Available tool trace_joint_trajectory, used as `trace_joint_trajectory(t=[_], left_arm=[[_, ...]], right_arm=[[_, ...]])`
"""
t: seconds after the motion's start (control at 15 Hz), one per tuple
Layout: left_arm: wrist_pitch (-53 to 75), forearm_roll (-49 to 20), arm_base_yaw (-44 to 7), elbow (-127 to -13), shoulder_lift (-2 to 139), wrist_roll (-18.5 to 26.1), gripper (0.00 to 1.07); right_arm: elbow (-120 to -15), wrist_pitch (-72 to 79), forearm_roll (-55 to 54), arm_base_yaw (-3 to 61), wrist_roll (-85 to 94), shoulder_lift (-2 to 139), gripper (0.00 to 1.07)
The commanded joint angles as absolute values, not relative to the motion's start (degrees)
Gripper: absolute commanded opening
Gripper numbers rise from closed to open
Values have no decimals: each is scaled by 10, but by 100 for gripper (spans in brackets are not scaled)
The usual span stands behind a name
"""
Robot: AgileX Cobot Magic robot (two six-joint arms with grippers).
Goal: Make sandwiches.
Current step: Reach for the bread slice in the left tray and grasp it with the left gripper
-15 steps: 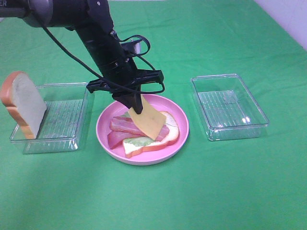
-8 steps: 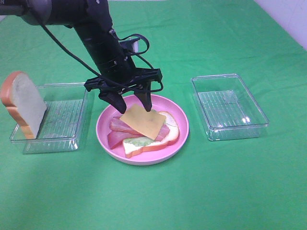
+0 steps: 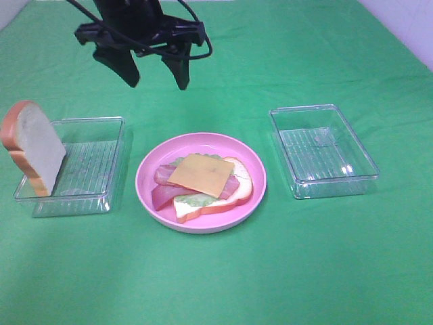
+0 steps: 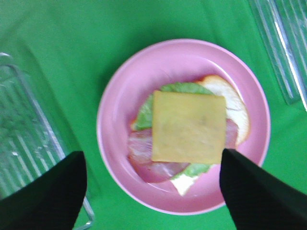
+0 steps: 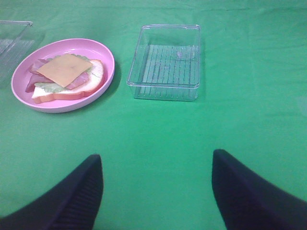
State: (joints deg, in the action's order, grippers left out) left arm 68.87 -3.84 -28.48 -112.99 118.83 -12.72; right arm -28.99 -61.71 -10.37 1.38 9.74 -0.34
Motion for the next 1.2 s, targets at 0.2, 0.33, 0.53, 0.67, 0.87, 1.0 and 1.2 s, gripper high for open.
trace_joint_trajectory(t=[0.2,0.33,0.53,0.67,0.87,1.0,1.2], left_arm=[[735,62,-265,-1136,1145,-158,74],[735,46,-228,-1118,1129,-162,74],[735,41,-156,-1034,1082,-164,74],[734,30,-121,-994,1062,-168,74],[733,30,-74,-948,1055,-168,74],[733,30,-56,-920,1065,-168,74],[698,17,-57,-895,1089,-168,74]], right_arm=[[-289,-611,-105,14,104,-12,62],[-289,-611,-105,14,104,-12,62],[-289,-611,-105,14,104,-12,62],[-289,-611,-105,14,104,-12,62],[-289,-611,-105,14,104,-12,62],[-289,-611,-105,14,104,-12,62],[-289,-611,-105,14,104,-12,62]])
